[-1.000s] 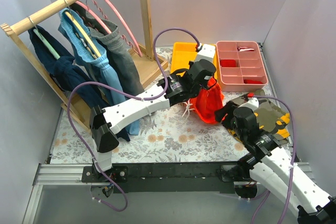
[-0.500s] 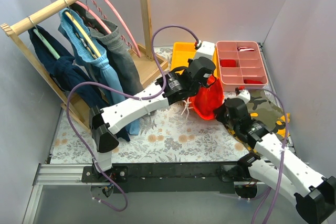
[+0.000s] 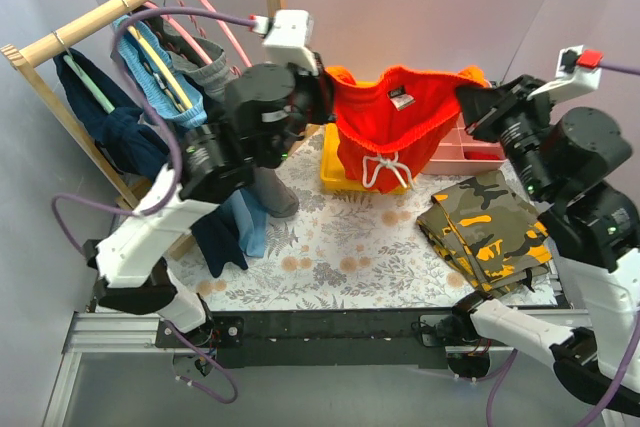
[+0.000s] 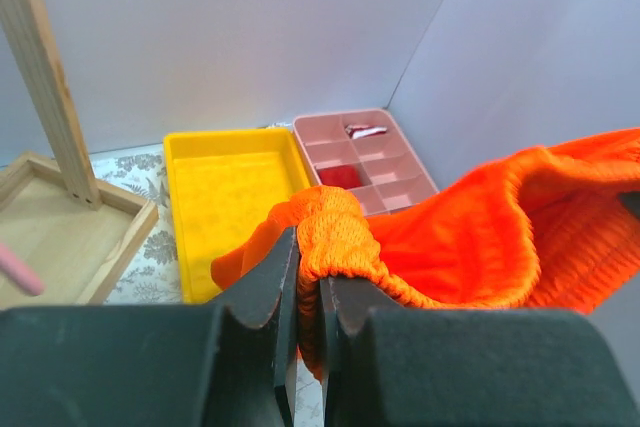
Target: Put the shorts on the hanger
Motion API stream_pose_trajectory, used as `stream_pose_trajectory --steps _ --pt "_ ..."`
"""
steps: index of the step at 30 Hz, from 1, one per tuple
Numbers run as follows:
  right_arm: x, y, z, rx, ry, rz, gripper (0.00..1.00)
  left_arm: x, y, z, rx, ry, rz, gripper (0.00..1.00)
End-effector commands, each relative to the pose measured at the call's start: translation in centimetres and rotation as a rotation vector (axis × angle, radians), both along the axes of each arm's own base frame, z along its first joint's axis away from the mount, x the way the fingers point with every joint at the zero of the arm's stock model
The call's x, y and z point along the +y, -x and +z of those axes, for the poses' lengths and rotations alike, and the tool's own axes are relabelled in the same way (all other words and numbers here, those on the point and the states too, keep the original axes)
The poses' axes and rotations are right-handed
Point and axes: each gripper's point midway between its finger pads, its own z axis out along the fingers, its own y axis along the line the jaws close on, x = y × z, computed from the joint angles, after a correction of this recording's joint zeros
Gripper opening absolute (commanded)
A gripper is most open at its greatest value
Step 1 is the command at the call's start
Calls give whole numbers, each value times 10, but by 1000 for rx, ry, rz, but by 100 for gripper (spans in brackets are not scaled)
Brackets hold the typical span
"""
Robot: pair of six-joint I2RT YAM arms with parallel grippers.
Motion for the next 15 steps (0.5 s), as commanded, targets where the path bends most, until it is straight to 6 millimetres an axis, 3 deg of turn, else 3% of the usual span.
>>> stream_pose_trajectory --steps 1,4,6,8,9,10,11,12,13,14,15 --pt "-19 5 32 -45 97 -58 1 23 12 3 22 -12 2 0" --pt "-25 7 51 -77 102 -77 1 31 16 -1 29 -9 8 0" --pt "-21 3 53 -73 111 -72 1 35 18 1 21 7 9 0" --pt "-14 -5 45 -46 129 -60 1 35 17 -4 28 0 19 0" --pt "-12 -10 35 -22 146 -63 1 31 15 -17 50 -18 19 0" --pt "-10 -15 22 8 163 -67 1 28 15 -26 66 -26 11 0" --pt "-5 -24 -10 72 206 -72 1 24 14 -33 75 -21 5 0" --pt "-8 -30 -27 107 229 -102 1 15 15 -64 118 -67 -20 0" --pt "-9 -33 -46 141 251 -116 1 11 13 -79 142 -60 -25 0" --pt "-7 -41 -95 229 311 -127 1 5 11 -91 157 -46 -34 0" --pt "-7 -44 -118 274 326 -137 1 2 7 -110 188 -52 -33 0"
